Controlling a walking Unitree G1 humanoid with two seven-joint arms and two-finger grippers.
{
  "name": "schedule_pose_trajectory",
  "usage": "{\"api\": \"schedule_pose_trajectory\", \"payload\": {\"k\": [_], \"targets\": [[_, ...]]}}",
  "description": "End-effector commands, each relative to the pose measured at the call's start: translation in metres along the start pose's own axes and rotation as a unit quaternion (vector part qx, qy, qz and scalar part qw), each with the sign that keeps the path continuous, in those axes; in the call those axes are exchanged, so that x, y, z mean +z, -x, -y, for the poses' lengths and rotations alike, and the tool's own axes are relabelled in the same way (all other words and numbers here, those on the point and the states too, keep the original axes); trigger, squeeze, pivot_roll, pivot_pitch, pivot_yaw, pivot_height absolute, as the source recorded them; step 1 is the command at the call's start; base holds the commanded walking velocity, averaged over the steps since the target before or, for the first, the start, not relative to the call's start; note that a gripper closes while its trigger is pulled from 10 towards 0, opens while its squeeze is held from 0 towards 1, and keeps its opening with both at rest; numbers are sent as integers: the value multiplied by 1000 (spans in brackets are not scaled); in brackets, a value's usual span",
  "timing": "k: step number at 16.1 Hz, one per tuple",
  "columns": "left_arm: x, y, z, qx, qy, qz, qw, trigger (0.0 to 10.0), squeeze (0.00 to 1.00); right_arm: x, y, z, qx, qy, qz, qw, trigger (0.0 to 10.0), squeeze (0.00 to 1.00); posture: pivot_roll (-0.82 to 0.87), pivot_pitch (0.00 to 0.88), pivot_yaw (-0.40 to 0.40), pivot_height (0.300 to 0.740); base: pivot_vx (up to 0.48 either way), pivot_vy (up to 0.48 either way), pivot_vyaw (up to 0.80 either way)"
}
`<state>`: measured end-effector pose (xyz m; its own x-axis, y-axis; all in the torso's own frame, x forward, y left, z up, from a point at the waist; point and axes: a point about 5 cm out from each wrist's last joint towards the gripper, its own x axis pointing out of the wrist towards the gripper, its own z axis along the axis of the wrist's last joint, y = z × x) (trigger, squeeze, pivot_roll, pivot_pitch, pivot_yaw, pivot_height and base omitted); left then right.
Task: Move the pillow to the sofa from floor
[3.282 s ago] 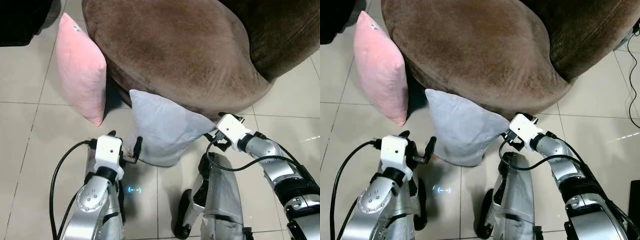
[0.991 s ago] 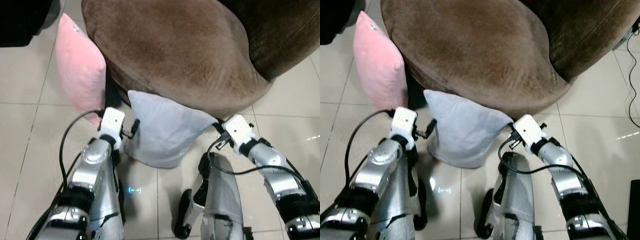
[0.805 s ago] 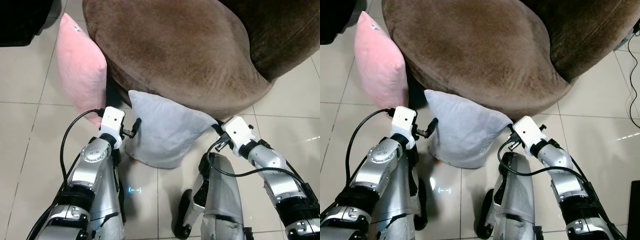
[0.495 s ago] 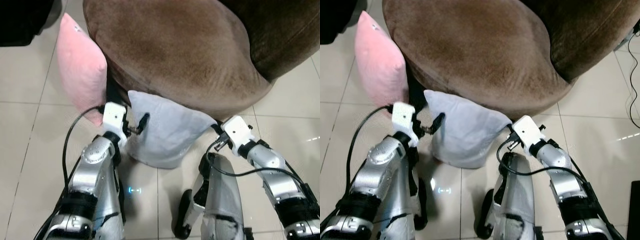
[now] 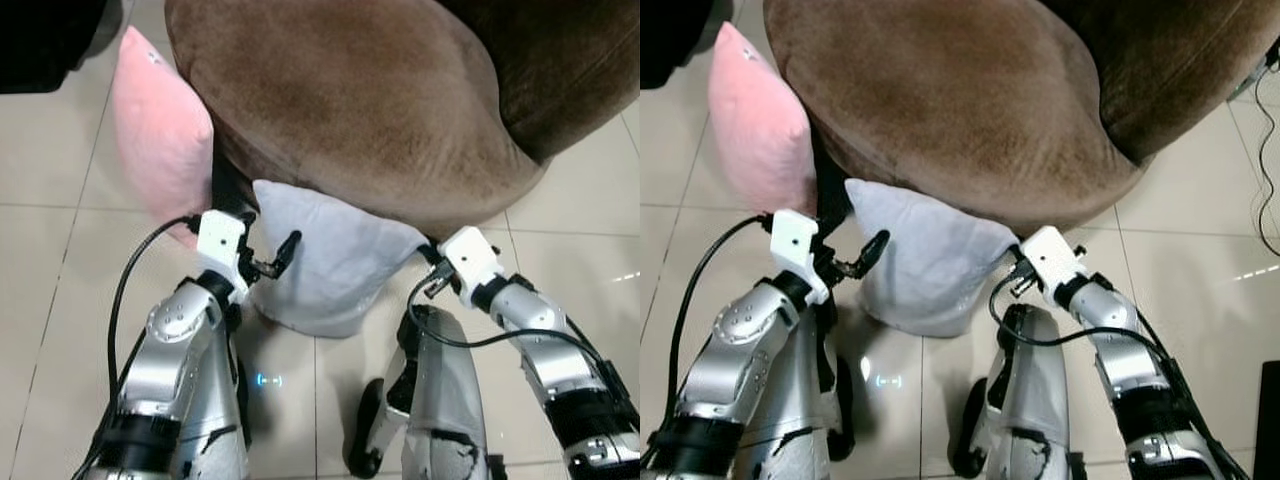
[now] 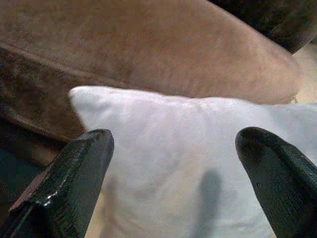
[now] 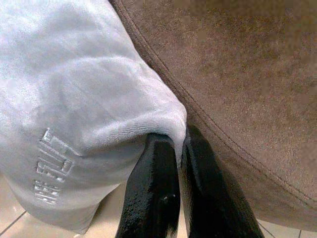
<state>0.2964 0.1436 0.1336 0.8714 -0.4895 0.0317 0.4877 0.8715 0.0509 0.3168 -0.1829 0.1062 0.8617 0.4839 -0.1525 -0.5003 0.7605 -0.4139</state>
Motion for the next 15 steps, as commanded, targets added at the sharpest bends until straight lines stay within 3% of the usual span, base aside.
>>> {"api": "schedule_pose_trajectory", "payload": {"k": [1, 4, 5, 7, 15], "targets": [[1, 4, 14, -33, 22, -5, 999, 10000, 0, -7, 4, 1, 2, -5, -14, 1000, 0, 0, 99, 349, -176, 471, 0, 0, 0], [23, 21, 31, -90, 70, 10, 993, 10000, 0, -11, 6, 1, 1, -7, -22, 1000, 0, 0, 117, 357, -181, 471, 0, 0, 0], [30, 38, 40, -104, 83, -6, 991, 10000, 0, -14, 5, -1, 3, -11, -27, 1000, 0, 0, 148, 357, -187, 471, 0, 0, 0], [27, 46, 42, -83, 67, -18, 994, 10000, 0, -15, 2, -3, 4, -17, -28, 999, 0, 0, 168, 351, -192, 471, 0, 0, 0], [25, 53, 38, -39, 37, -53, 997, 10000, 0, -14, -9, -11, 16, -22, -25, 999, 0, 0, 207, 332, -194, 471, 0, 0, 0]]}}
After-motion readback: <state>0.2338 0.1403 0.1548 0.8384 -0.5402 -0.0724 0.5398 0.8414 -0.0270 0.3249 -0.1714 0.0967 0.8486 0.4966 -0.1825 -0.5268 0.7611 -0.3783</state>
